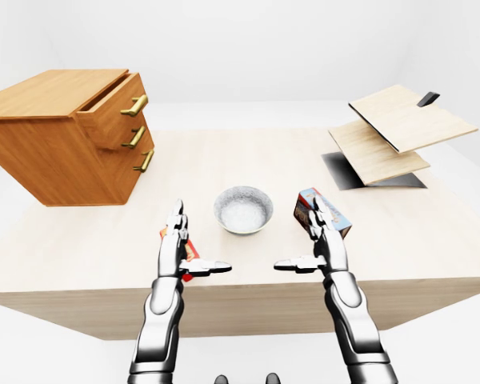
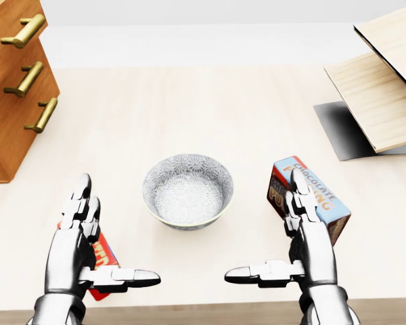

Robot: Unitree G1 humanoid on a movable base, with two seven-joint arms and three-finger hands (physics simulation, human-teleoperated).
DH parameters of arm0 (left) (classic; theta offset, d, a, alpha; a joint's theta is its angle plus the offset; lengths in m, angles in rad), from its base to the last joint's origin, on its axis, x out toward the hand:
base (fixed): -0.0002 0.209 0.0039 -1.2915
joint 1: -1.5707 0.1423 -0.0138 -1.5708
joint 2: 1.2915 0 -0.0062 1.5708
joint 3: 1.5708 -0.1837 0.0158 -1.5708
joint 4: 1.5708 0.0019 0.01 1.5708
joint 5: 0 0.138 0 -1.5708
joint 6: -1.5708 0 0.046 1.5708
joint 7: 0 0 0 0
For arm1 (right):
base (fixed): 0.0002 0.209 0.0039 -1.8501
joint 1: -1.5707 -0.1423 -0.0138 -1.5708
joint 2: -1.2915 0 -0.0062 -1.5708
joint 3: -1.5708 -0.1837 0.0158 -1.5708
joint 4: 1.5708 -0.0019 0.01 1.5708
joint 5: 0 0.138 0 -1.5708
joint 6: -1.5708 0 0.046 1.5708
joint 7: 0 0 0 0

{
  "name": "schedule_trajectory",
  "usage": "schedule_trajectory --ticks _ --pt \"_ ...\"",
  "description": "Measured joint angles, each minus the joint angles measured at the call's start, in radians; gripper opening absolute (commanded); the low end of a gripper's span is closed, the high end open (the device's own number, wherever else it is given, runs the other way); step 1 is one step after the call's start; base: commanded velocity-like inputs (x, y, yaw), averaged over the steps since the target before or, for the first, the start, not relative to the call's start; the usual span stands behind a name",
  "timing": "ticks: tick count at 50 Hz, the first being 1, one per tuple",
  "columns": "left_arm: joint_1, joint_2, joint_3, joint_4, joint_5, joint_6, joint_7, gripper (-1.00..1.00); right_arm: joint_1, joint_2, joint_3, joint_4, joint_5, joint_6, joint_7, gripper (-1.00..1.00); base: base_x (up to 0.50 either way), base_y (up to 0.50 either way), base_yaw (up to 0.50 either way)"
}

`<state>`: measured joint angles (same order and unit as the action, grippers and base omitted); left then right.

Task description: Close the top drawer of the cabinet and put the bowl on top of it.

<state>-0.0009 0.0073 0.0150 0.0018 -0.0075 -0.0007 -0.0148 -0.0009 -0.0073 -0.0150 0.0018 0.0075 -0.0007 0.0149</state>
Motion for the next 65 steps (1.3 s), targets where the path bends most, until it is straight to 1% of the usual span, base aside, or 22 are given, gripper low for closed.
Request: schedule_trajectory --ticks 12,21,33,36,38,42,45,49,54,65 --pt "-0.001 0.008 0.017 0.002 -0.008 -0.001 -0.016 1.00 -0.001 -0.008 -0.017 0.002 0.008 -0.001 0.016 1.00 0.00 0.00 0.00" --pt "-0.001 0.016 0.029 -0.011 0.003 0.010 -0.008 1.00 0.012 -0.007 -0.013 -0.010 0.002 -0.012 0.019 1.00 0.00 0.00 0.00" --pt "-0.002 0.019 0.035 -0.017 0.010 0.016 -0.005 1.00 0.018 -0.006 -0.011 -0.016 -0.002 -0.017 0.021 1.00 0.00 0.00 0.00" --pt "0.013 0.018 0.030 -0.052 0.027 0.022 0.001 1.00 0.034 -0.004 -0.004 -0.038 -0.009 -0.022 0.020 1.00 0.00 0.00 0.00" --pt "0.023 0.018 0.026 -0.090 0.044 0.035 0.005 1.00 0.047 -0.003 -0.001 -0.070 -0.009 -0.013 0.021 1.00 0.00 0.00 0.00" --pt "0.037 0.015 0.023 -0.183 0.068 0.069 0.011 1.00 0.080 -0.002 -0.007 -0.181 0.007 0.021 0.027 1.00 0.00 0.00 0.00" --pt "0.056 0.011 0.018 -0.252 0.084 0.086 0.015 1.00 0.105 -0.001 -0.012 -0.256 0.018 0.041 0.033 1.00 0.00 0.00 0.00" --pt "0.096 0.005 0.004 -0.353 0.108 0.088 0.017 1.00 0.145 0.002 -0.018 -0.352 0.033 0.058 0.044 1.00 0.00 0.00 0.00" --pt "0.130 0.000 -0.008 -0.438 0.128 0.088 0.019 1.00 0.186 0.006 -0.022 -0.441 0.047 0.069 0.055 1.00 0.00 0.00 0.00" --pt "0.166 -0.005 -0.020 -0.525 0.149 0.088 0.021 1.00 0.228 0.012 -0.028 -0.533 0.060 0.081 0.069 1.00 0.00 0.00 0.00"
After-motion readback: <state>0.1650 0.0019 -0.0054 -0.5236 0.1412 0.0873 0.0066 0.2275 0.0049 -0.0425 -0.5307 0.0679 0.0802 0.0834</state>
